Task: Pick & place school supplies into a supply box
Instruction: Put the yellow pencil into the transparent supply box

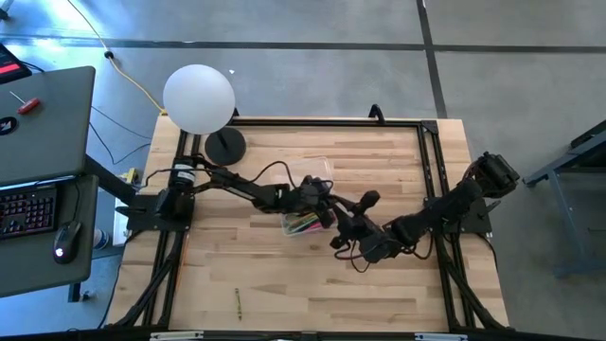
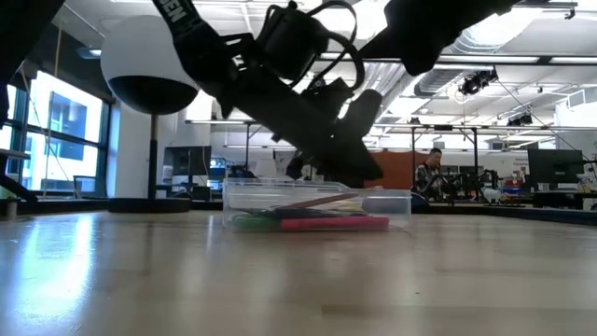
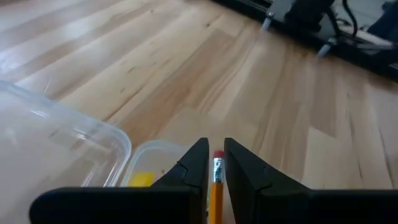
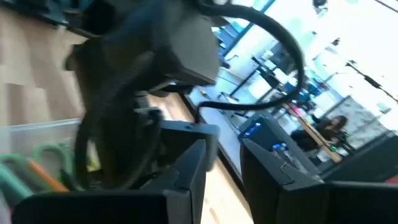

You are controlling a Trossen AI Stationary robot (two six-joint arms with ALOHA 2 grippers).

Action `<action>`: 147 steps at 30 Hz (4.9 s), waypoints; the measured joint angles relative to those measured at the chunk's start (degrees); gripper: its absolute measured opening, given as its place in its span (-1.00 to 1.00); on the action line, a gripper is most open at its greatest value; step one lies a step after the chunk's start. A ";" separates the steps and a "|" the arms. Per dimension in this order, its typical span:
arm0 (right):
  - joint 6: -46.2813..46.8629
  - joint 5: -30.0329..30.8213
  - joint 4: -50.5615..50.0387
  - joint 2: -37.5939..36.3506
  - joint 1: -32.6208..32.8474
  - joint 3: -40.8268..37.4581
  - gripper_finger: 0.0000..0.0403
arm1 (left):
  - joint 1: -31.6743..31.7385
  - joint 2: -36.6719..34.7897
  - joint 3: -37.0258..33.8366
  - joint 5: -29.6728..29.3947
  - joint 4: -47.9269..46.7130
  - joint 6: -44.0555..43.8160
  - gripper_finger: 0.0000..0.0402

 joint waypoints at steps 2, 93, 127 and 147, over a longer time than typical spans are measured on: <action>0.18 -0.37 -0.26 0.00 -0.01 0.00 -0.61 | 0.00 0.00 0.67 -0.01 -2.32 0.02 -0.59; 9.41 -13.17 -6.18 0.00 -2.61 0.02 -0.61 | -44.01 -32.52 -29.50 26.40 -87.63 -97.95 -0.59; 11.22 -13.25 -6.78 0.00 -2.70 0.00 -0.61 | -38.80 -32.46 -22.89 -12.59 -66.56 -89.28 -0.59; 11.01 -16.41 -7.51 0.02 -2.74 0.00 -0.61 | -38.77 -20.47 -18.32 -10.54 -61.05 -84.17 -0.59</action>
